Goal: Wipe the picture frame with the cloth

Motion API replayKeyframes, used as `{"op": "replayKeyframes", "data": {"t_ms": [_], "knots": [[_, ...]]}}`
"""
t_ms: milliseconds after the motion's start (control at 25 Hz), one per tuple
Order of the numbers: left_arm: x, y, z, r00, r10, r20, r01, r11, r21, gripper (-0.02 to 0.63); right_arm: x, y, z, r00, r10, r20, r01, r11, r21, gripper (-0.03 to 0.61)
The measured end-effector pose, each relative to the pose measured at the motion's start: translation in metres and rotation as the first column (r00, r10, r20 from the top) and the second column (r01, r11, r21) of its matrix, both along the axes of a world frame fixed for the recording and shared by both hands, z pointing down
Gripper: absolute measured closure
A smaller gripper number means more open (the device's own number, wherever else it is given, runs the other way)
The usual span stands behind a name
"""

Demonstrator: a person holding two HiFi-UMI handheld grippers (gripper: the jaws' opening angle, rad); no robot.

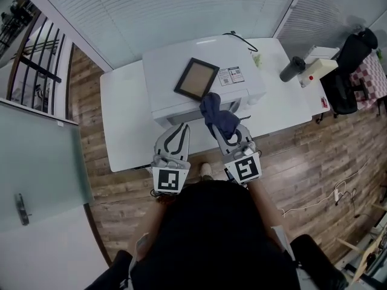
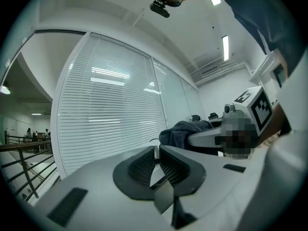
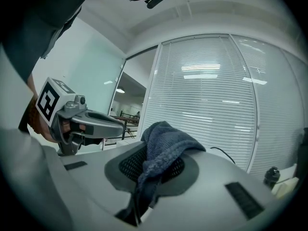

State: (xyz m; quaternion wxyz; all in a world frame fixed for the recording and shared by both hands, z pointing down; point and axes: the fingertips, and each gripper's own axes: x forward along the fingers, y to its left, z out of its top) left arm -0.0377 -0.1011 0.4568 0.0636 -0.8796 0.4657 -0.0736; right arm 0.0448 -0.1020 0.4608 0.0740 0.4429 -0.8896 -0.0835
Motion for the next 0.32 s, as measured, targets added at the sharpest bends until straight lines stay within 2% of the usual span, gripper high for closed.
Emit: {"op": "replayKeyframes", "data": {"t_ms": [120, 320], "knots": [[0.0014, 0.0006, 0.0022, 1.000, 0.000, 0.009, 0.000, 1.000, -0.002, 0.580, 0.0007, 0.0010, 0.0026, 1.000, -0.002, 0.002, 0.002, 1.000, -0.010, 0.549], [0.0007, 0.0002, 0.0007, 1.000, -0.007, -0.016, 0.007, 1.000, -0.002, 0.580, -0.0022, 0.0006, 0.0013, 1.000, -0.007, 0.001, 0.007, 1.000, -0.009, 0.549]]}}
